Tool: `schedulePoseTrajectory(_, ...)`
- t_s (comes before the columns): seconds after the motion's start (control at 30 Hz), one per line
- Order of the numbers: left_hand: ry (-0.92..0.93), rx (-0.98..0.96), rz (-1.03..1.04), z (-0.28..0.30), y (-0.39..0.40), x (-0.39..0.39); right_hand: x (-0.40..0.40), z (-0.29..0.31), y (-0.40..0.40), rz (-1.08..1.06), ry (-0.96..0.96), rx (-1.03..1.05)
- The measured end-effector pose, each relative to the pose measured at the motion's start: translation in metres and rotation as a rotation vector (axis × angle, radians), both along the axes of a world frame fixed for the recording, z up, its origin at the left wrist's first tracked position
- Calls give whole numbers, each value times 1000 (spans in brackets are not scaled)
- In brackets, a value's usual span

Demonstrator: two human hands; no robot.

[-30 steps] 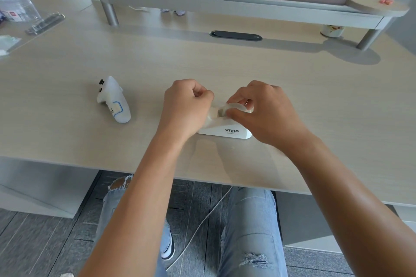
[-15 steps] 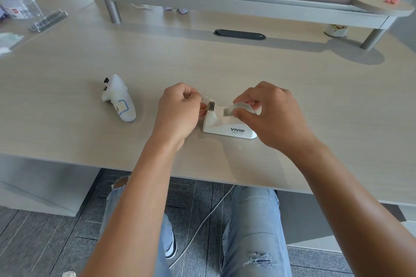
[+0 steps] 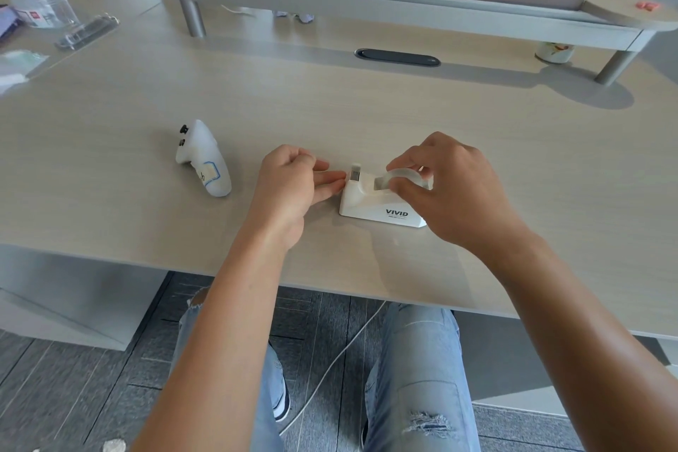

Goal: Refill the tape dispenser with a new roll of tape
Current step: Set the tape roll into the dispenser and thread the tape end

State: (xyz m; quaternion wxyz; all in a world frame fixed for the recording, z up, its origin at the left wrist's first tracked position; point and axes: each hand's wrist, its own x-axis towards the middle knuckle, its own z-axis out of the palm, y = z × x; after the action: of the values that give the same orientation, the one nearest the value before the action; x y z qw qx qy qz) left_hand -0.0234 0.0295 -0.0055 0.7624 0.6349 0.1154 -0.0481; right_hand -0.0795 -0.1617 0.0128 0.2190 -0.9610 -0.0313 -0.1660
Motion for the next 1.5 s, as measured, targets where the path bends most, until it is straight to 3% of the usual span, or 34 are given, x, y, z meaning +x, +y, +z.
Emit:
schedulePoseTrajectory(0.27,53,-147,24,-1,2,-1,0,2,1,1,15,-29)
schedulePoseTrajectory(0.37,74,-92,9,-4,2,0,0,3,1,-3,27,-48)
schedulePoseTrajectory(0.5,48,278,-26,-13,8,2,0,5,1,-6,45,-57)
schedulePoseTrajectory(0.67,-107,1010,-154,-7,10,6,1,7,2,-6,70,-57)
schedulePoseTrajectory(0.77,-110,1184,-262,-3,2,6,1,7,2,-4,73,-48)
schedulePoseTrajectory(0.93,-139,1161,-309,-1,-4,11,1,7,2,-4,71,-49)
schedulePoseTrajectory(1.1,-209,1022,-218,-6,5,8,1,7,2,-8,67,-43)
schedulePoseTrajectory(1.2,-334,917,-70,-11,12,-5,1,6,3,-5,61,-50)
schedulePoseTrajectory(1.3,-521,916,-4,-14,9,-29,2,6,2,-4,62,-50)
schedulePoseTrajectory(1.5,-678,966,140,-18,-2,-55,1,6,3,-3,60,-48)
